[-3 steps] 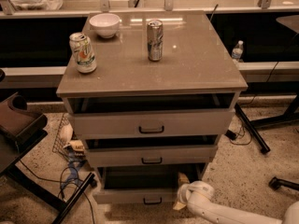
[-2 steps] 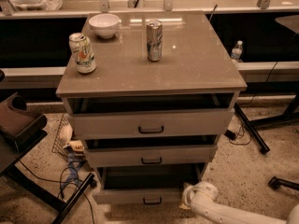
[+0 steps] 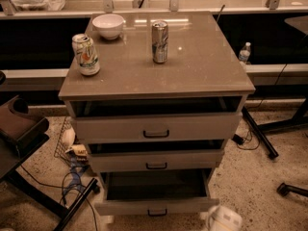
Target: Open bottom drawer
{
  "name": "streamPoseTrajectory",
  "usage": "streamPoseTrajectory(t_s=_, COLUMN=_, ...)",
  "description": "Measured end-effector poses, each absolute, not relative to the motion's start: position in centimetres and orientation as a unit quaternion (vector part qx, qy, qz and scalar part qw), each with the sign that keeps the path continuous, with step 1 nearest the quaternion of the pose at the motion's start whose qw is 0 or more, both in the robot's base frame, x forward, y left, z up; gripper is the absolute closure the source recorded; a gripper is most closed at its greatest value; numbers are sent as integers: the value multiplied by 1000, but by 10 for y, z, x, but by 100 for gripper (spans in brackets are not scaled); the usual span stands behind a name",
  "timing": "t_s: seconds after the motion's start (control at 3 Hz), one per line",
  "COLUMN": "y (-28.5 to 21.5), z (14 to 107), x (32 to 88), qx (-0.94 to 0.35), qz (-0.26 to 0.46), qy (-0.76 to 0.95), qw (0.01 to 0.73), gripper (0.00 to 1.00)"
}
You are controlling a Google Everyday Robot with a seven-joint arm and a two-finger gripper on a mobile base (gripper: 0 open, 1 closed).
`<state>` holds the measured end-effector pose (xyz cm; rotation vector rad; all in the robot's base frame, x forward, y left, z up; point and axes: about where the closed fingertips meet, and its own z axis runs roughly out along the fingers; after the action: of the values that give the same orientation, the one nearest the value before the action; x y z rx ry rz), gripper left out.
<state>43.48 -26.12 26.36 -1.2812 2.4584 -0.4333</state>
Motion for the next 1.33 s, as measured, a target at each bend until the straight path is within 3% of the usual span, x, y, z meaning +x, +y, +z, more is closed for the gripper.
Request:
streamPoseTrajectory(t_s=0.33, y=-298, z=296, x=354, qx=-372, qz=-201, qy=896, qw=138, gripper=100)
streamPoseTrajectory(t_s=0.67, y=-290, z=292, x=301, qx=-371, qz=-198, qy=900, qw=116, gripper=87)
streamPoseTrajectory(t_s=1.0, y=-254, z=292, x=343, qx=-409, qz=-182, qy=877, qw=176, gripper=88)
streamPoseTrajectory(t_s=1.33, y=-206, z=305, x=403, qx=-453, qz=-162, qy=841, qw=247, gripper=100)
